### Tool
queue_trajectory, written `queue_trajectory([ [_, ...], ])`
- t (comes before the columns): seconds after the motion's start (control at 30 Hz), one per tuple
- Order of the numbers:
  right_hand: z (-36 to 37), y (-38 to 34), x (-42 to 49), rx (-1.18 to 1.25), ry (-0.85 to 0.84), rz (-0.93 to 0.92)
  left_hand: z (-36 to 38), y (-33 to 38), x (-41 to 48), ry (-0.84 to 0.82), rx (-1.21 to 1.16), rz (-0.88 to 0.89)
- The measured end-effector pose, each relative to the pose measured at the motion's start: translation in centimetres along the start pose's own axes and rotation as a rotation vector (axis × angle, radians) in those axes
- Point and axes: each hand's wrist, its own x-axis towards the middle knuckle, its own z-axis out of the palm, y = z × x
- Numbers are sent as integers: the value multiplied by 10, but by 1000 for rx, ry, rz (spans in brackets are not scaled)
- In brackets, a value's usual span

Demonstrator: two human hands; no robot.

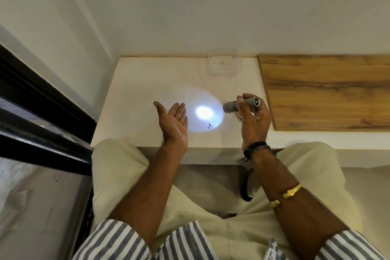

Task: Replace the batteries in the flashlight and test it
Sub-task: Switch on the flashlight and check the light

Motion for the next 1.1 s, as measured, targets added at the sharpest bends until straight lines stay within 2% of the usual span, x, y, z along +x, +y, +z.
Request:
queue_trajectory([
  [0.1,-1,0,4,168,-6,82,0,0,0,-10,4,-20],
  [0.27,-8,3,11,661,-72,387,3,-3,-1,-76,-11,-103],
  [0.37,-7,4,10,829,-87,517,7,-7,-7,-158,-33,-172],
  [0.5,-7,3,4,970,-169,570,8,-12,-11,-244,-51,-242],
  [0.67,-5,3,1,1041,-258,585,7,-14,-8,-277,-47,-266],
  [0.97,-3,-2,-1,1026,-198,592,10,-15,-11,-251,-3,-214],
  [1.1,-4,1,1,993,-241,604,9,-13,-10,-251,13,-205],
])
